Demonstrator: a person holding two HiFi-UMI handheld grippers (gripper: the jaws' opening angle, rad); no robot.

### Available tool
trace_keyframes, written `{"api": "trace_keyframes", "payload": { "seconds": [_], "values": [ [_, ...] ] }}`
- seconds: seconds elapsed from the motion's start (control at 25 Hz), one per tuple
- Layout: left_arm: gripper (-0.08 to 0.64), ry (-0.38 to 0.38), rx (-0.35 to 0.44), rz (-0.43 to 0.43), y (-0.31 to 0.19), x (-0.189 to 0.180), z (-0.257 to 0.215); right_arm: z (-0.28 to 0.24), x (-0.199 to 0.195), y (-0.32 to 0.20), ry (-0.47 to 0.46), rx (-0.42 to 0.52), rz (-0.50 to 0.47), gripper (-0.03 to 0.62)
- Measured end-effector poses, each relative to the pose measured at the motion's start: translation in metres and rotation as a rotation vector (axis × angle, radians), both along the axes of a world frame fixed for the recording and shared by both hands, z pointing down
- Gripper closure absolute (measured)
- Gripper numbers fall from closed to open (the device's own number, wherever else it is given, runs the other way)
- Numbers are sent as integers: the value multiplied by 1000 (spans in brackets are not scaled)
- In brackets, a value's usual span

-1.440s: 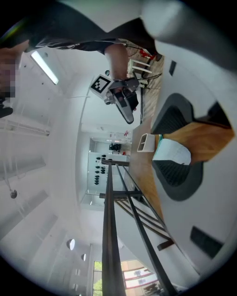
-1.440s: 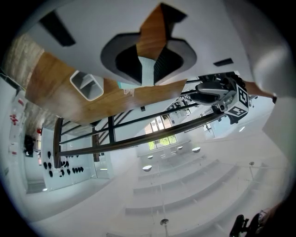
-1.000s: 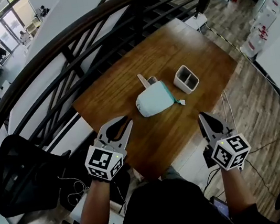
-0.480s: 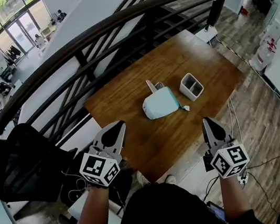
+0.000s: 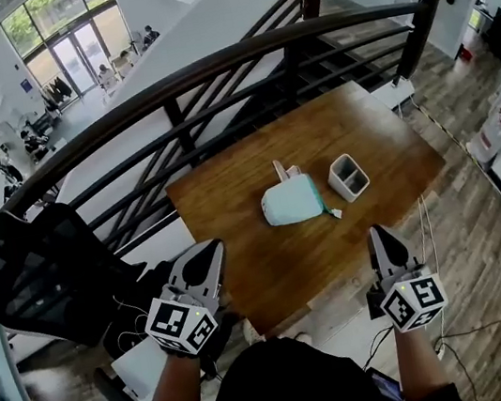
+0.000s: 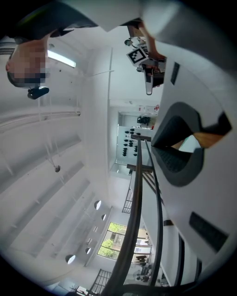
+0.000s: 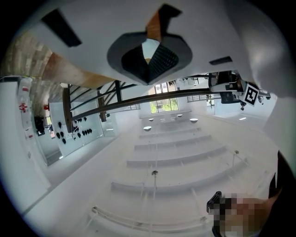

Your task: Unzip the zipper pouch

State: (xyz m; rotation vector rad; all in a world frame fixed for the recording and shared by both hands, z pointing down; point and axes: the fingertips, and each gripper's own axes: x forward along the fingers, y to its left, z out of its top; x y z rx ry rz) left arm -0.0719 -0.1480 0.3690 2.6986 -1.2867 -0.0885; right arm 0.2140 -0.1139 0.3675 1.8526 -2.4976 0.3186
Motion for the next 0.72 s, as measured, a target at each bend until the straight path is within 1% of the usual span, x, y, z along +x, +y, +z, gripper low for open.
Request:
{"api": "trace_keyframes", "payload": {
  "seconds": [0.2, 0.4, 0.72],
  "values": [
    [546, -5, 11, -10, 12, 7, -4, -1, -1, 5, -1, 11, -34, 600],
    [546, -5, 7, -11, 18, 10, -4, 6, 1, 8, 15, -13, -26, 600],
    [546, 10, 12, -4, 19, 8, -4, 8, -3, 7, 8, -13, -18, 600]
  ]
}}
